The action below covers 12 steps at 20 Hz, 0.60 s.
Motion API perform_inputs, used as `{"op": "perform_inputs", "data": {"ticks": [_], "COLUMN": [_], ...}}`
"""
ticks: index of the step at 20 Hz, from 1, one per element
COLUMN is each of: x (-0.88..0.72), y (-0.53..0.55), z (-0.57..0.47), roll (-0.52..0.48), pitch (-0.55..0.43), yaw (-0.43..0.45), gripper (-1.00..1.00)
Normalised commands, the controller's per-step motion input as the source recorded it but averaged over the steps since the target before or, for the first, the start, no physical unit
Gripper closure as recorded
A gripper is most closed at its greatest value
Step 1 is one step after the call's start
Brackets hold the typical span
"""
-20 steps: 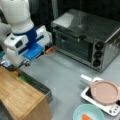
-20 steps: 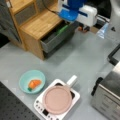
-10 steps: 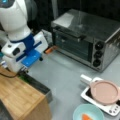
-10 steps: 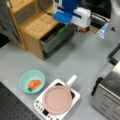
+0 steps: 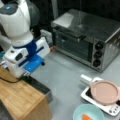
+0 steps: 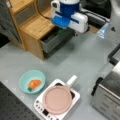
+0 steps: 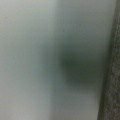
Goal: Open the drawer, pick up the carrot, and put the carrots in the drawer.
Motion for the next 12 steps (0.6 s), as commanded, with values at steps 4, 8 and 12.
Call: {"op": "perform_inputs", "data": {"ticks": [4,8,12], "x": [0.12,0.14,0.15], "y": [-0.13,-0.14,-0.13], "z": [0.04,-0.04,-0.08], "roll": [-0.031,-0.031,-0.015], "pitch": [0.045,0.047,0.08], "yaw": [0.082,0.079,0.079], "gripper": [-1.0,-1.0,-1.0]}}
